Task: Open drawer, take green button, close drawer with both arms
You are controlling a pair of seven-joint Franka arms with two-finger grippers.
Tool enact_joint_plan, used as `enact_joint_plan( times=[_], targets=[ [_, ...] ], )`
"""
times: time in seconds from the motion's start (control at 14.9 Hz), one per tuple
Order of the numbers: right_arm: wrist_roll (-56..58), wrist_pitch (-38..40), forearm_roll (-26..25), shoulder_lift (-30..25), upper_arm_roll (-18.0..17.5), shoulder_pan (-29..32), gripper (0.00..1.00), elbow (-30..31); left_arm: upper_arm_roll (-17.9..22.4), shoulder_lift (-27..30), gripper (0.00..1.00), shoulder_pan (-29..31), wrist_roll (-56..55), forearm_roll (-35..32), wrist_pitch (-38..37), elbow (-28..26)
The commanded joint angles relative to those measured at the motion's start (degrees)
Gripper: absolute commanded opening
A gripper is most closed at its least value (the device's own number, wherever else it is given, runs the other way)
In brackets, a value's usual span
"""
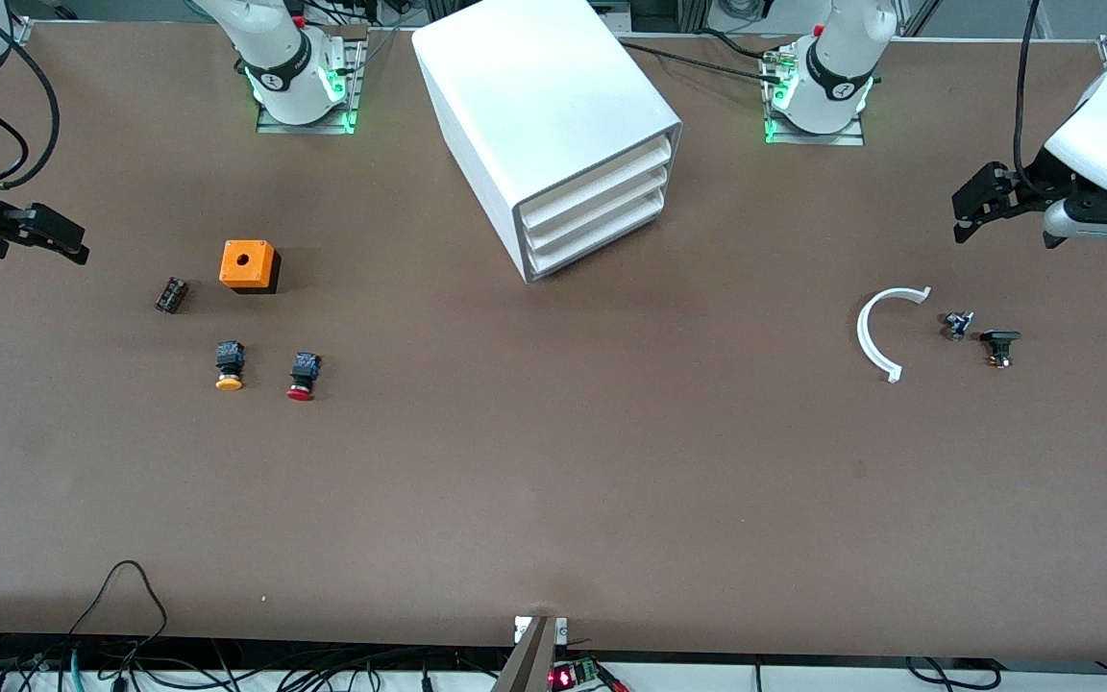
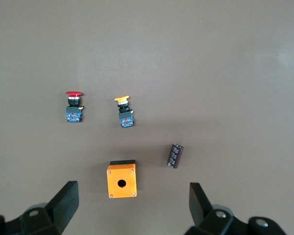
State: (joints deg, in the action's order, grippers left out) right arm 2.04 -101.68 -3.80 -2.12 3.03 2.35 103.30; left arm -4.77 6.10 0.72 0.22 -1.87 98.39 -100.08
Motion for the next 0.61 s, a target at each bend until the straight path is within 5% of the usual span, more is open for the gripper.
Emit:
enact_joint_plan(
  times=[0.0,0.54],
  targets=[
    [-0.2,0.7,0.5,-0.1,-1.1,-0.3,1.00,-1.2,-0.1,-0.1,1.00,-0.2,0.3,-0.8,-0.3,0.7],
    [-0.5,0.7,0.6,-0.2,-1.0,-0.3,1.00,-1.2,-0.2,-1.9,1.00,-0.2,0.9,-0.8,0.6,-0.7]
  ],
)
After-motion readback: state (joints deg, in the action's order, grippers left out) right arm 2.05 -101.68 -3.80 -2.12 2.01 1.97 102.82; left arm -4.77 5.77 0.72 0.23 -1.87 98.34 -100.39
